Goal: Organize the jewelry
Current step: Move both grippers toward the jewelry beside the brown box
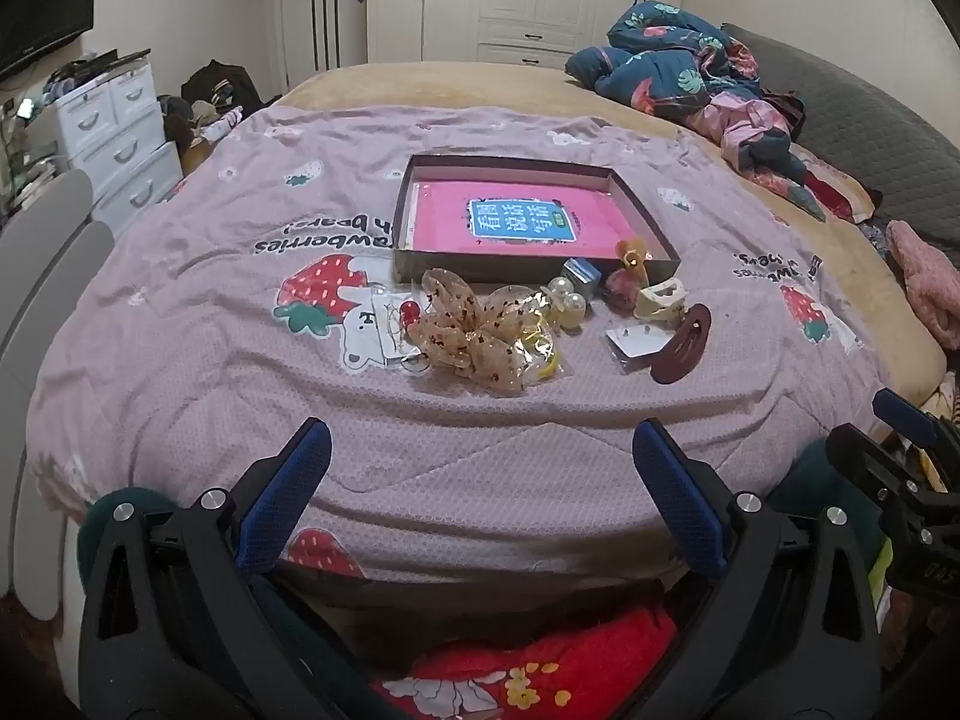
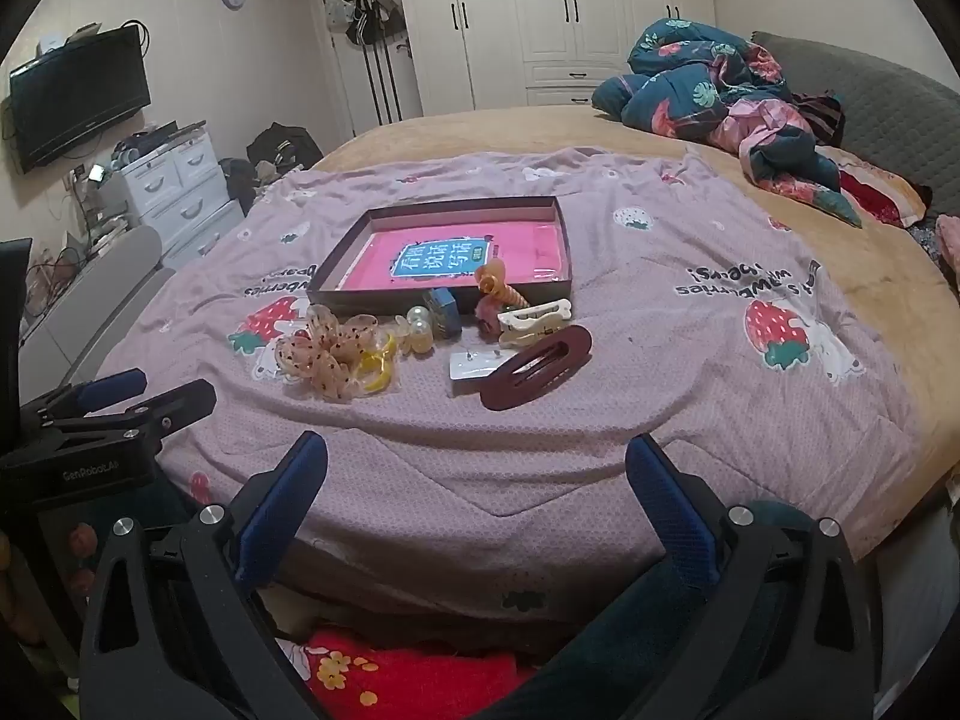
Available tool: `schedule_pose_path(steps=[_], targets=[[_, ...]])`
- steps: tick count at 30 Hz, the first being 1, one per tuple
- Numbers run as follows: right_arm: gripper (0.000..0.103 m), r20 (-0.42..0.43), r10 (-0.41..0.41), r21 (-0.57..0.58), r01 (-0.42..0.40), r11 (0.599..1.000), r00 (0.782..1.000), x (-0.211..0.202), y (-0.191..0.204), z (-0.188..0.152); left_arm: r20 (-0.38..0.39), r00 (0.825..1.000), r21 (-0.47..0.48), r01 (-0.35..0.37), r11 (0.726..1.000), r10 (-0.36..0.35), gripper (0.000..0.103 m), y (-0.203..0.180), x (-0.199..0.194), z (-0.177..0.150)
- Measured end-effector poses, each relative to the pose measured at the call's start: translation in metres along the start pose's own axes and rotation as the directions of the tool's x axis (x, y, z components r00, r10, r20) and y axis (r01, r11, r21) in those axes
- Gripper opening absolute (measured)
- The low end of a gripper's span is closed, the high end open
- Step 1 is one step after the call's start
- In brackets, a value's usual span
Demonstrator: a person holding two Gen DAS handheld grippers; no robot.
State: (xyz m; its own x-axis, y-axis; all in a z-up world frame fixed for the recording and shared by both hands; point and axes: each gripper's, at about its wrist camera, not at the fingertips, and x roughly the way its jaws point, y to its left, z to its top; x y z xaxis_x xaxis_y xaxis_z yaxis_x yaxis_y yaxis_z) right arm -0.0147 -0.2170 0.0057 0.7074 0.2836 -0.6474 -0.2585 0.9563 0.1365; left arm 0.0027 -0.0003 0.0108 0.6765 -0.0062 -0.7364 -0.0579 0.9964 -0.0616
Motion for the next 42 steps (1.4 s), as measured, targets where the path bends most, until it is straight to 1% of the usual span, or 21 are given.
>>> schedule_pose_path(steps=[6, 7, 9, 13, 14, 19, 23, 26, 27, 28, 30, 31, 33, 37, 39, 42], targets=[[0.099, -0.004, 0.0, 0.0, 0.0, 1.0, 1.0, 0.0, -0.002, -0.002, -0.005, 1.0, 0.007, 0.002, 1.0, -0.002, 0.094, 0.001, 0.0, 0.004], [0.099, -0.003, -0.006, -0.002, 0.006, 1.0, 1.0, -0.001, -0.001, -0.002, -0.005, 1.0, 0.008, 0.002, 1.0, -0.002, 0.094, -0.002, 0.003, -0.003], [0.099, 0.002, -0.01, -0.002, 0.01, 1.0, 1.0, -0.004, -0.005, -0.002, -0.012, 1.0, 0.008, 0.004, 1.0, -0.004, 0.094, -0.002, 0.005, -0.003], [0.099, 0.017, -0.024, 0.008, 0.023, 1.0, 1.0, -0.008, -0.014, 0.003, -0.016, 1.0, 0.014, 0.012, 1.0, -0.012, 0.094, -0.004, 0.008, -0.003], [0.099, 0.009, -0.031, 0.016, 0.031, 0.999, 0.999, -0.005, -0.016, 0.009, -0.016, 1.0, 0.017, 0.014, 1.0, -0.014, 0.094, -0.006, 0.008, -0.004], [0.099, 0.037, -0.064, 0.035, 0.063, 0.997, 0.997, -0.009, -0.031, 0.022, -0.024, 0.998, 0.038, 0.053, 0.998, -0.052, 0.094, -0.016, 0.014, 0.007], [0.099, 0.059, -0.099, 0.04, 0.097, 0.995, 0.993, -0.013, -0.047, 0.034, -0.046, 0.996, 0.059, 0.083, 0.995, -0.081, 0.094, -0.026, 0.026, 0.019], [0.099, 0.063, -0.122, 0.04, 0.119, 0.992, 0.991, -0.01, -0.06, 0.043, -0.04, 0.995, 0.064, 0.093, 0.994, -0.091, 0.094, -0.031, 0.036, 0.029], [0.099, 0.066, -0.13, 0.035, 0.128, 0.991, 0.989, -0.009, -0.064, 0.046, -0.048, 0.993, 0.064, 0.115, 0.991, -0.112, 0.094, -0.034, 0.041, 0.036], [0.099, 0.067, -0.136, 0.031, 0.134, 0.99, 0.988, -0.007, -0.067, 0.048, -0.045, 0.991, 0.065, 0.129, 0.989, -0.127, 0.094, -0.034, 0.045, 0.041], [0.099, 0.054, -0.141, 0.029, 0.14, 0.99, 0.988, 0.0, -0.072, 0.053, -0.046, 0.992, 0.068, 0.123, 0.99, -0.12, 0.094, -0.034, 0.052, 0.048], [0.099, 0.049, -0.135, 0.029, 0.134, 0.991, 0.99, 0.005, -0.076, 0.057, -0.062, 0.99, 0.061, 0.127, 0.99, -0.123, 0.094, -0.032, 0.06, 0.054], [0.099, 0.041, -0.136, 0.031, 0.135, 0.99, 0.99, 0.014, -0.082, 0.064, -0.067, 0.989, 0.055, 0.135, 0.989, -0.131, 0.094, -0.029, 0.068, 0.062], [0.099, 0.021, -0.127, 0.025, 0.127, 0.992, 0.992, 0.041, -0.09, 0.079, -0.079, 0.992, 0.03, 0.1, 0.994, -0.098, 0.094, -0.01, 0.088, 0.073], [0.099, 0.005, -0.116, 0.013, 0.116, 0.993, 0.993, 0.058, -0.09, 0.087, -0.093, 0.992, 0.021, 0.088, 0.996, -0.085, 0.094, 0.0, 0.095, 0.074], [0.099, -0.023, -0.093, -0.005, 0.093, 0.996, 0.995, 0.082, -0.087, 0.094, -0.108, 0.993, 0.033, 0.055, 0.998, -0.051, 0.094, 0.014, 0.103, 0.071]])
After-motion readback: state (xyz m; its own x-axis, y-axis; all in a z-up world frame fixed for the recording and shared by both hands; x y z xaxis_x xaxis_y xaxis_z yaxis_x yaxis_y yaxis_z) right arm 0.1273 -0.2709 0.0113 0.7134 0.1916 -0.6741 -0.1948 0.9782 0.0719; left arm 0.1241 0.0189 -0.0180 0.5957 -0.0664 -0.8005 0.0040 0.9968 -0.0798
